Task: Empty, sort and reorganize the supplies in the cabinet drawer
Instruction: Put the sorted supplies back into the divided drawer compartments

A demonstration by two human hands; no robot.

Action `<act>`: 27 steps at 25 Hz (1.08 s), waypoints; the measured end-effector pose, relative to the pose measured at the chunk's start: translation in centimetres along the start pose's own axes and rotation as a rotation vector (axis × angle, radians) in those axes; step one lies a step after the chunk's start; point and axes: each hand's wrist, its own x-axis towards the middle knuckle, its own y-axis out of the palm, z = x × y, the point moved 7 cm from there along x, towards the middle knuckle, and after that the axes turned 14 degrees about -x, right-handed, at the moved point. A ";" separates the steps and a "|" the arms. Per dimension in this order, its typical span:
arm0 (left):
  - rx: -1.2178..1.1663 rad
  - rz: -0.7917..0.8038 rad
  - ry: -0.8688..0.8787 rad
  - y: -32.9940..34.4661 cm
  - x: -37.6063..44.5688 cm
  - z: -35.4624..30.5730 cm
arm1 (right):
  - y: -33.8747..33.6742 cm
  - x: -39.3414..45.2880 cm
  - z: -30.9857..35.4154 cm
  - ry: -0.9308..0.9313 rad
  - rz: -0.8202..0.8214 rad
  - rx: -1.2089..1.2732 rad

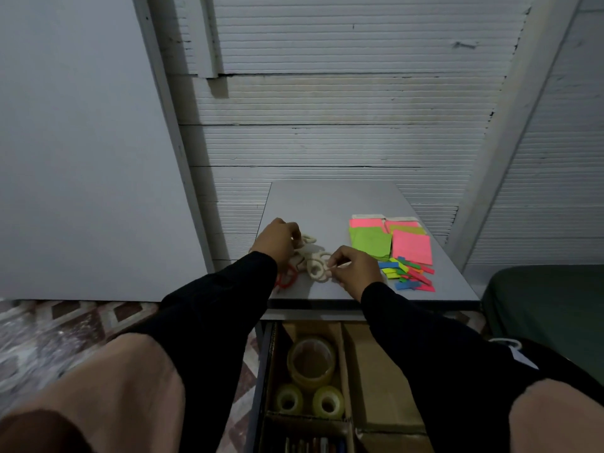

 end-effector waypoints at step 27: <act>-0.178 0.217 0.245 6.5 -25.3 -6.1 | -5.9 -18.0 -9.7 0.239 0.065 0.138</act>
